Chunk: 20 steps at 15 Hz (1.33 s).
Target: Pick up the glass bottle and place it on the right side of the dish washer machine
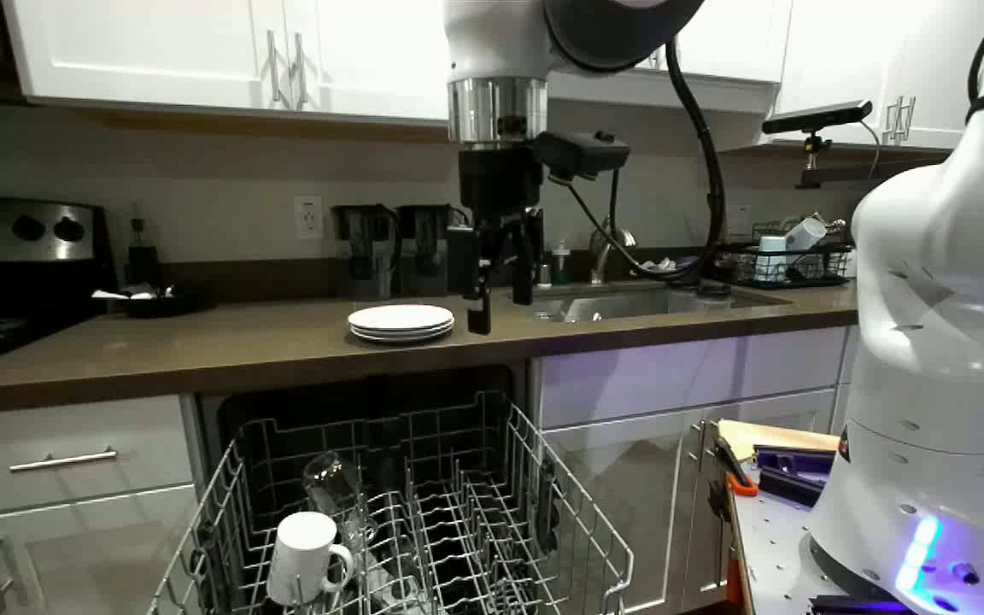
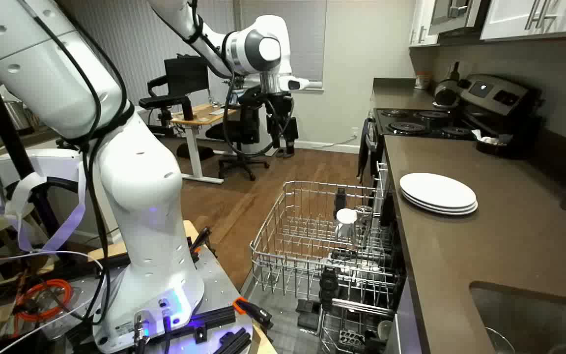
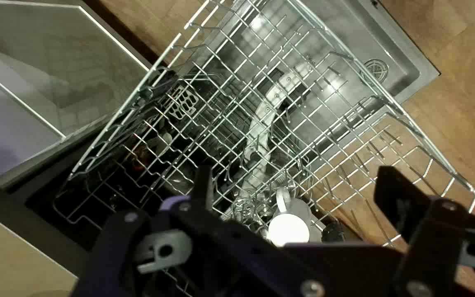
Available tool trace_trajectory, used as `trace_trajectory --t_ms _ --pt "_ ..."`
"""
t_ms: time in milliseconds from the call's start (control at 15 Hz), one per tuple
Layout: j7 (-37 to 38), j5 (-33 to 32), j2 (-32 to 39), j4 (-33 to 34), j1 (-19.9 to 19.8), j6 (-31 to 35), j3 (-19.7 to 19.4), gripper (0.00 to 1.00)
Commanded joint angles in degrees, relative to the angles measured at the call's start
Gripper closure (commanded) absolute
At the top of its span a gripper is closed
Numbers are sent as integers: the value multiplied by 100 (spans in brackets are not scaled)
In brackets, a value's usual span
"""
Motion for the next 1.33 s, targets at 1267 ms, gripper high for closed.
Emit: trace_trajectory --t_ms 1267 --pt "-3031 -71 2481 2250 94 616 -1346 0"
